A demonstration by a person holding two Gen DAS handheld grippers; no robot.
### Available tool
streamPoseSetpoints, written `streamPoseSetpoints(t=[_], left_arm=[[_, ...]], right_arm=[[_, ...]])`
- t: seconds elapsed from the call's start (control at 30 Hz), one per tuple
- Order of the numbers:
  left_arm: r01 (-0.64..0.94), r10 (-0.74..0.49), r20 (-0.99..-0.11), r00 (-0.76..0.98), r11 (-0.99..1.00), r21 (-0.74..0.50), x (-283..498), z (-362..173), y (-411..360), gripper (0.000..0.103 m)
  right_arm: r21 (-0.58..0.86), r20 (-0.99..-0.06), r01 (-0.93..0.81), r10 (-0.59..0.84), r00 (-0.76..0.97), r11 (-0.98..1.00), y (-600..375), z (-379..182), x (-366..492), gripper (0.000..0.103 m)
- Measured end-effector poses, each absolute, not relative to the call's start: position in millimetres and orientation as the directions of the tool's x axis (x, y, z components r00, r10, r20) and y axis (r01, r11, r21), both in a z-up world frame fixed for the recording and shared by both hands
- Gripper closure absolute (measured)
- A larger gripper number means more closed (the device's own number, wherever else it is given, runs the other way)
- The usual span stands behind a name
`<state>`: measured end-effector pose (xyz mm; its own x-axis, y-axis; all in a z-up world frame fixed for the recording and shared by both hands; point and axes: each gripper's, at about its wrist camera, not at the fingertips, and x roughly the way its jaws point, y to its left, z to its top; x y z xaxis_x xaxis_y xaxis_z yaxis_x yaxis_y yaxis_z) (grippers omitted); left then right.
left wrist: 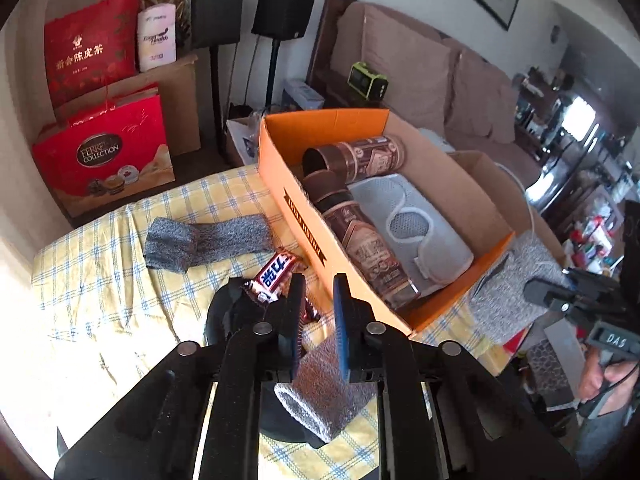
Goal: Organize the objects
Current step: 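Grasp the second grey sock with the left gripper while the right gripper holds its sock, then carry both grey socks over the orange box with both grippers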
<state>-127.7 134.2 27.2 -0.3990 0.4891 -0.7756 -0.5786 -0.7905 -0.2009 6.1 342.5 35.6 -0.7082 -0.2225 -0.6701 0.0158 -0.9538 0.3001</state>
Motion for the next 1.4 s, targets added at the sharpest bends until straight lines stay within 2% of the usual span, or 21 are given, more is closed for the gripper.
streamPoseSetpoints(t=[0.03, 0.1, 0.17, 0.3, 0.37, 0.43, 0.5, 0.6, 0.63, 0.7, 0.77, 0.97, 1.4], left_arm=[[-0.577, 0.483, -0.783, -0.393, -0.792, -0.199, -124, 19, 133, 0.069], [-0.582, 0.488, -0.789, -0.373, -0.785, -0.21, -117, 4, 129, 0.052], [-0.597, 0.485, -0.798, -0.358, -0.776, -0.204, -109, -11, 129, 0.044], [-0.637, 0.407, -0.846, -0.343, -0.763, -0.108, -98, -39, 139, 0.037], [-0.634, 0.353, -0.862, -0.364, -0.772, -0.048, -94, -49, 142, 0.037], [-0.627, 0.35, -0.867, -0.356, -0.777, -0.056, -94, -57, 141, 0.037], [-0.609, 0.37, -0.868, -0.33, -0.786, -0.104, -96, -62, 136, 0.039], [-0.569, 0.389, -0.872, -0.299, -0.806, -0.165, -100, -67, 127, 0.077], [-0.554, 0.392, -0.869, -0.301, -0.814, -0.175, -101, -66, 123, 0.083], [-0.53, 0.426, -0.858, -0.287, -0.817, -0.228, -104, -64, 114, 0.09], [-0.519, 0.457, -0.846, -0.273, -0.811, -0.271, -104, -59, 107, 0.091], [-0.537, 0.5, -0.813, -0.299, -0.792, -0.289, -102, -33, 105, 0.092], [-0.582, 0.594, -0.707, -0.384, -0.75, -0.314, -107, 67, 118, 0.093]], right_arm=[[0.299, -0.672, 0.015, -0.222, -0.707, -0.954, 343, 35, 7, 0.073], [0.302, -0.675, 0.013, -0.223, -0.703, -0.953, 343, 34, 7, 0.073], [0.314, -0.674, 0.017, -0.235, -0.701, -0.949, 343, 32, 7, 0.073], [0.335, -0.674, 0.015, -0.251, -0.695, -0.942, 342, 31, 8, 0.073], [0.34, -0.669, 0.018, -0.255, -0.698, -0.94, 342, 32, 9, 0.073], [0.348, -0.662, 0.023, -0.263, -0.702, -0.937, 342, 34, 11, 0.073], [0.355, -0.658, 0.026, -0.27, -0.703, -0.934, 342, 36, 12, 0.073], [0.351, -0.659, 0.025, -0.266, -0.704, -0.936, 341, 36, 13, 0.073], [0.349, -0.658, 0.025, -0.264, -0.705, -0.937, 341, 36, 14, 0.073], [0.345, -0.657, 0.024, -0.26, -0.707, -0.938, 340, 37, 15, 0.073], [0.333, -0.655, 0.025, -0.251, -0.712, -0.942, 340, 39, 15, 0.073], [0.349, -0.63, 0.04, -0.266, -0.73, -0.936, 346, 44, 19, 0.073], [0.28, -0.629, -0.042, -0.15, -0.763, -0.959, 380, 67, 9, 0.073]])
